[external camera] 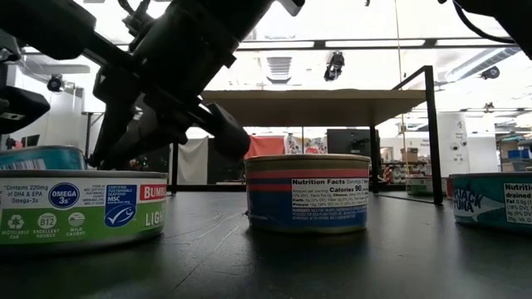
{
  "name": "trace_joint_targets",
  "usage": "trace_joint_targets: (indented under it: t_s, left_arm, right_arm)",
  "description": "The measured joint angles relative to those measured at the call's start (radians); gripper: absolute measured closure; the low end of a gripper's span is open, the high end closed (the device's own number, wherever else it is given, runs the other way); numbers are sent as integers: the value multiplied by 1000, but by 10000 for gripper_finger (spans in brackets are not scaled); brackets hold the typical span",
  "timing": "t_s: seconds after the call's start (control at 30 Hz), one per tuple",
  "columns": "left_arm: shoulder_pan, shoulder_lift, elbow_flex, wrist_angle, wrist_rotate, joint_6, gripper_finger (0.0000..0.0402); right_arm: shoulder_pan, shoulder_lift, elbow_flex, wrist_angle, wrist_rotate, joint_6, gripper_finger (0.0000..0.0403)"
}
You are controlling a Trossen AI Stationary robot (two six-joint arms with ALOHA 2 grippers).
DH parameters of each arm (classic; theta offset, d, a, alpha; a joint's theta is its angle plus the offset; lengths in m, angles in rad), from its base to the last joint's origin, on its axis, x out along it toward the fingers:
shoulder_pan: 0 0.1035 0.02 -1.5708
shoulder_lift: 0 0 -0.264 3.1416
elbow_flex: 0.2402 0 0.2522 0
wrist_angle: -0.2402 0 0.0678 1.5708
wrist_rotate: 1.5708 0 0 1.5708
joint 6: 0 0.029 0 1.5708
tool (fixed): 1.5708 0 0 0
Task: Stack canned seafood by type on shelf
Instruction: Put the light blue tuna can on the shelf
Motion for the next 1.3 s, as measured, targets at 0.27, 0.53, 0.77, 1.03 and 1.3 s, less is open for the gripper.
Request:
trace_joint_targets:
  t_s: [0.27,0.53,0.77,1.03,1.3]
  left_arm:
    - [-2,0,0,2,-3,0,401]
    - [-7,0,-19,26,-21,0,401]
    - [-9,0,-20,31,-28,0,401]
    - [-29,0,-21,30,-39,-7,401]
    - [-30,0,-21,33,-44,-7,401]
  right_arm:
    - [0,1,-1,95,-21,28,292]
    - [0,1,-9,98,0,61,189]
    - [-3,2,-39,142,4,80,119]
    - [-9,2,-79,218,3,78,84]
    - [-16,2,-109,314,-6,55,89]
